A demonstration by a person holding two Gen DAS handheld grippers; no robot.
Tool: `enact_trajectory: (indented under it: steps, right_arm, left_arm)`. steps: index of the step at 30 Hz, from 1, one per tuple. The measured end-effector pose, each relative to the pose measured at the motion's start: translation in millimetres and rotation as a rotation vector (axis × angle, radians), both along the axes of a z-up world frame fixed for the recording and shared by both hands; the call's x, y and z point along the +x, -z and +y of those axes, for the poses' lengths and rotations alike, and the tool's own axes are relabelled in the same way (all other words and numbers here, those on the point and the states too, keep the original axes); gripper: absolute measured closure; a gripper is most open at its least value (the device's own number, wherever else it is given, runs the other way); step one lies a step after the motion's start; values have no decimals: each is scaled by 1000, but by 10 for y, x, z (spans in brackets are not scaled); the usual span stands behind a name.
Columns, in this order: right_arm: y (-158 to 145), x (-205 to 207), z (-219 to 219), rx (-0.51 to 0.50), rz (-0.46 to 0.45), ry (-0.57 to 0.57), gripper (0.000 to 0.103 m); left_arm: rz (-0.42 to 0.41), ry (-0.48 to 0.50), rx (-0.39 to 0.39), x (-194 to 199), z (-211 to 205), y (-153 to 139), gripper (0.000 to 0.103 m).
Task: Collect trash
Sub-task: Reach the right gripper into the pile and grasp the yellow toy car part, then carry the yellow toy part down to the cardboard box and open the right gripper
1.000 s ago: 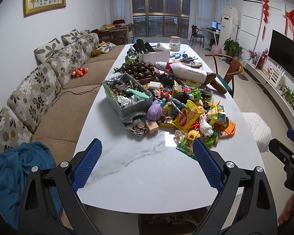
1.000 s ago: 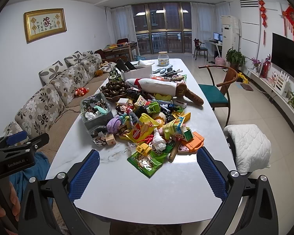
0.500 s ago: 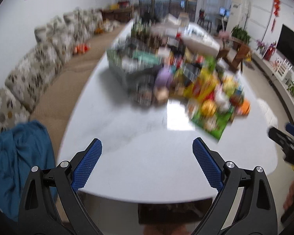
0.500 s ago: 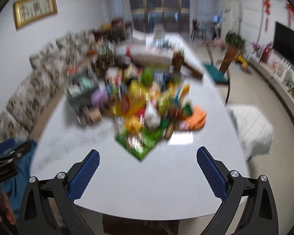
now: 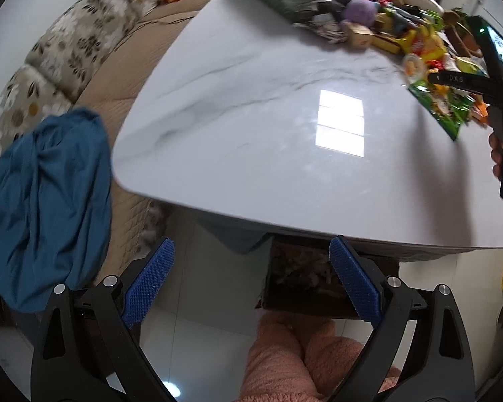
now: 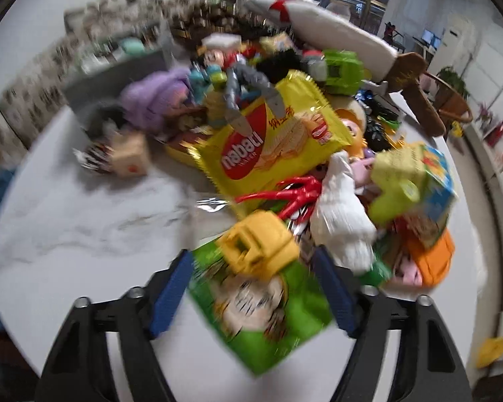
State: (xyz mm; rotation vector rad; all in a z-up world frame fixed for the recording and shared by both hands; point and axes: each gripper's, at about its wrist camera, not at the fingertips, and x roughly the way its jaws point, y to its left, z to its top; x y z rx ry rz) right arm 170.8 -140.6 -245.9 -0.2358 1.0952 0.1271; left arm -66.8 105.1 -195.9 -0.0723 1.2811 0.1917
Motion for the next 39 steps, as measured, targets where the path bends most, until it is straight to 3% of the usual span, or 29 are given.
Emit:
enact_trajectory:
  steps: [3,5,8,12,17,22,23,24,26,27,34,39]
  right_arm:
    - [-28,-65,-47,19,1,-1,62]
    - [-126,-216,-111,111,1,-12,62]
    - [-360,-600,-264,207,-26,-22,61]
    - [-650,-1227,-632,306,-64,24,61]
    - [-857,-1723,-1005,336,-84,92,61]
    - [-908,-2033,-1219,282,-105,142,61]
    - [-887,-2081,-1234,267,-101,142,61]
    - [-858,-2109,-1251,259,-94,146,61]
    - [-820,-2143,-1266,257,-82,149,61]
    - [-800,-2146,-1269,257,-77,149,61]
    - [-775,-2081,-1081,267,-68,96,60]
    - [-835,-2045,-816,277,-67,17,60]
  left_arm:
    - [9,-20,-11,69,19,35,12]
    - [0,-8,-50,180,-32,41,12]
    - [-43,65,-83,461,-237,37,12]
    - [-76,208,-118,1128,-772,65,12]
    - [-115,327,-116,2043,-1554,210,12]
    - [-104,313,-110,2714,-1881,447,12]
    - [-92,307,-126,2763,-1866,488,13]
    - [-69,291,-133,2874,-1880,562,23]
    - [-68,288,-97,2938,-1935,600,39]
    - [-77,299,-66,2959,-1968,612,53]
    - [-141,329,90,2754,-1996,467,54]
    - [-230,315,127,2294,-1770,-31,54]
